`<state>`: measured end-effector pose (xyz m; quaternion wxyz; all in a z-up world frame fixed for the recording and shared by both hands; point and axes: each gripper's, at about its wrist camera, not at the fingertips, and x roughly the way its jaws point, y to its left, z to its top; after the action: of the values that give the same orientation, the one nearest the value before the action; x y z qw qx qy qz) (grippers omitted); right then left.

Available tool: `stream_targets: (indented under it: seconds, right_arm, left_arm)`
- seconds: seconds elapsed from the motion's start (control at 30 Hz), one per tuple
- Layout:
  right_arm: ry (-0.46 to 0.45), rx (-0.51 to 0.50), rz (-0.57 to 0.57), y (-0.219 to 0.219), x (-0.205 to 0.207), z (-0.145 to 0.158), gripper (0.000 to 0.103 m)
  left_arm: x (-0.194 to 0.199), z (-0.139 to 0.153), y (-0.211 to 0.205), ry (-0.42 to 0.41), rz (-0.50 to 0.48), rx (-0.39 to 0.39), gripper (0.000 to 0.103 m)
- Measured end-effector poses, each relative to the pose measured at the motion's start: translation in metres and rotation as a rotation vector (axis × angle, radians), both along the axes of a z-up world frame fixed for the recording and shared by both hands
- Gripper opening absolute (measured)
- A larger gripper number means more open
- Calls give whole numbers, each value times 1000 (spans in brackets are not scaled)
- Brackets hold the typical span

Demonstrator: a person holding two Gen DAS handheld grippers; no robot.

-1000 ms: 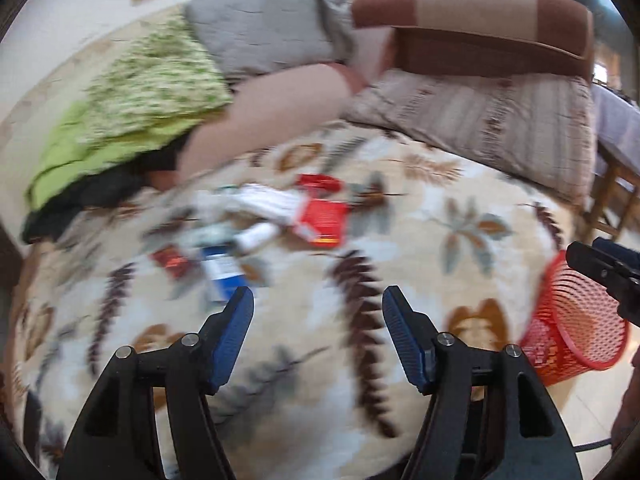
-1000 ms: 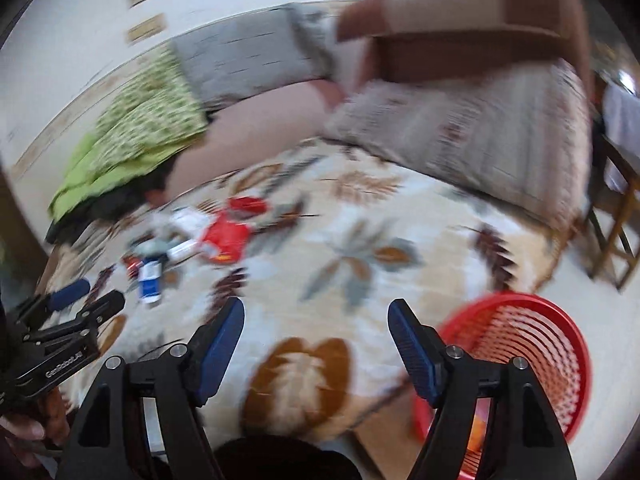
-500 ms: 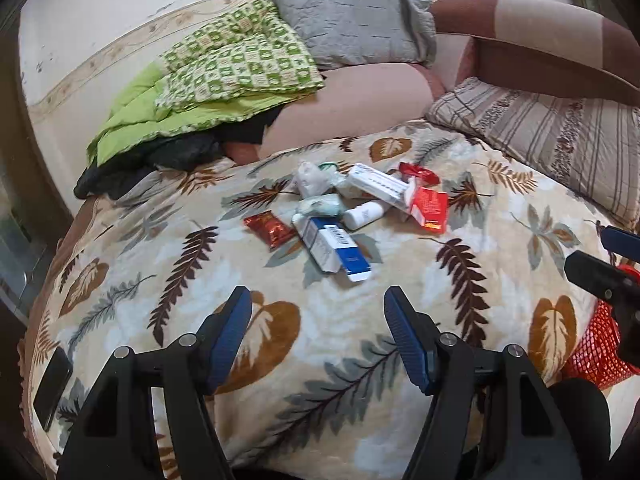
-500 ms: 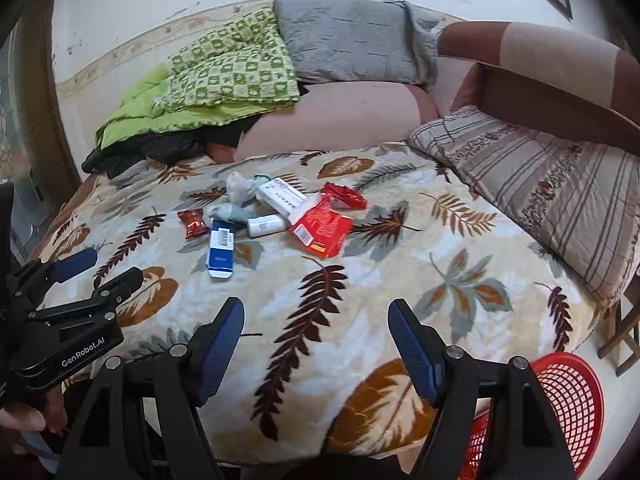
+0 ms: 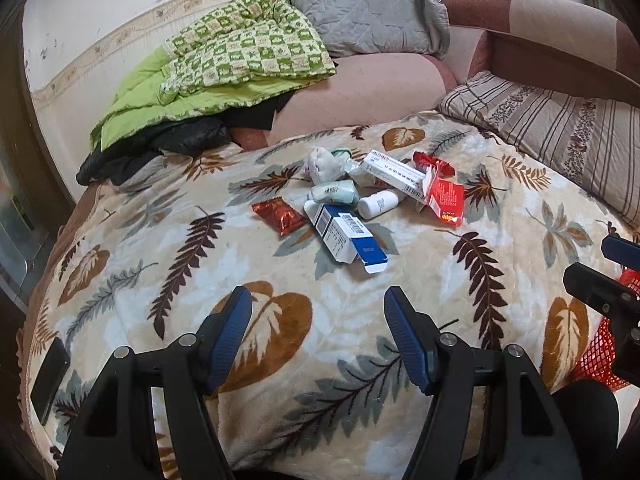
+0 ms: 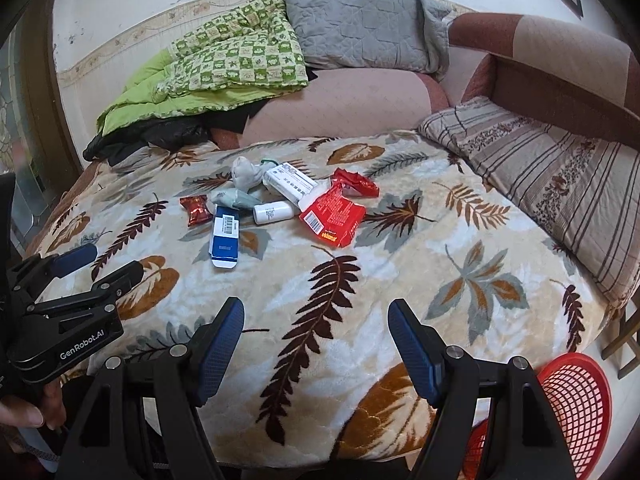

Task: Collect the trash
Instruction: 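Bring both open tools back over the trash pile, then grasp the white barcode medicine box with the left tool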

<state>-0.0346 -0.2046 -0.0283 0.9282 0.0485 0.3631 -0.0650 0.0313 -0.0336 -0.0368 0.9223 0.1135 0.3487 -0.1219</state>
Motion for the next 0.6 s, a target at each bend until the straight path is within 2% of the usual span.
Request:
stream_targets:
  seconds: [0.1, 0.17, 0.37, 0.47, 0.6]
  right_arm:
    - [7, 13, -9, -5, 3, -7, 79]
    - [10, 20, -16, -9, 7, -15, 79]
    - [49, 59, -26, -18, 17, -42, 79]
    - [67, 75, -20, -20, 20, -51, 79]
    - [55, 82, -17, -25, 25, -50, 79]
  left_arm:
    - [7, -6, 1, 31, 3, -7, 68]
    - [18, -10, 5, 82, -4, -43, 68]
    - [72, -30, 36, 278, 60, -263, 68]
    - [98, -37, 29, 318, 55, -304, 68]
    - [132, -52, 3, 385, 47, -321, 68]
